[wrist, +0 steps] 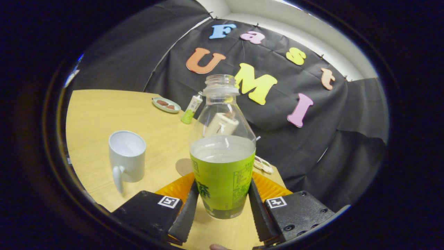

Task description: Take the bottle from table, then pour the juice into the cup, finally place the bottle on the coaster

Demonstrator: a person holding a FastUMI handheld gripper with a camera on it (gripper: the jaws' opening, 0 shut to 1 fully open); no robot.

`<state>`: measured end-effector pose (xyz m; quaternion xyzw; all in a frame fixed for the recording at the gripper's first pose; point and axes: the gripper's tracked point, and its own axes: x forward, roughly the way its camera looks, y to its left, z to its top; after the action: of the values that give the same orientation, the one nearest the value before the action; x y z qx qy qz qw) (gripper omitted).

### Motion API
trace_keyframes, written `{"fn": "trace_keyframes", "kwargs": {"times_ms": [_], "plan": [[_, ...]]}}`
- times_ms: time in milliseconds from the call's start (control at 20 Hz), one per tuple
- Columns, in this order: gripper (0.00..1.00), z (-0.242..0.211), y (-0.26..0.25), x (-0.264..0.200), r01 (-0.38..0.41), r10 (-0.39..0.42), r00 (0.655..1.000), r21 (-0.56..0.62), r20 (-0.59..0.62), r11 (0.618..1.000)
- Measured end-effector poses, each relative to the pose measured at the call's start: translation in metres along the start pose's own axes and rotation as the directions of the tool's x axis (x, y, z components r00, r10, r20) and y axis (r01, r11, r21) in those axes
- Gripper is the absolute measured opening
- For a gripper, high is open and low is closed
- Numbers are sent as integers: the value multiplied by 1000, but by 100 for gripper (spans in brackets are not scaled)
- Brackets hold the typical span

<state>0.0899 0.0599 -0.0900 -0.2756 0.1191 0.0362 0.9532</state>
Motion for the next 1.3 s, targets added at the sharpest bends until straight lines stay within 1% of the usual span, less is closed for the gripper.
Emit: {"fn": "trace_keyframes", "kwargs": {"times_ms": [100,200,350,450,600,700,800,950,1050,1200,1300], "plan": [[76,5,-1,-1,42,-42,999,-92,9,995],[76,11,2,1,77,-73,997,-200,29,977],[76,17,9,7,111,-98,994,-349,56,930],[76,19,15,7,125,-106,992,-413,69,902],[76,15,25,14,114,-100,993,-466,55,877],[76,14,24,17,129,-119,992,-512,52,849],[76,16,20,16,157,-145,987,-562,66,812],[76,22,18,15,204,-179,978,-638,106,743],[76,24,17,15,218,-185,975,-673,121,706],[76,29,16,18,216,-180,976,-701,126,679],[76,32,17,16,218,-180,975,-724,131,655]]}}
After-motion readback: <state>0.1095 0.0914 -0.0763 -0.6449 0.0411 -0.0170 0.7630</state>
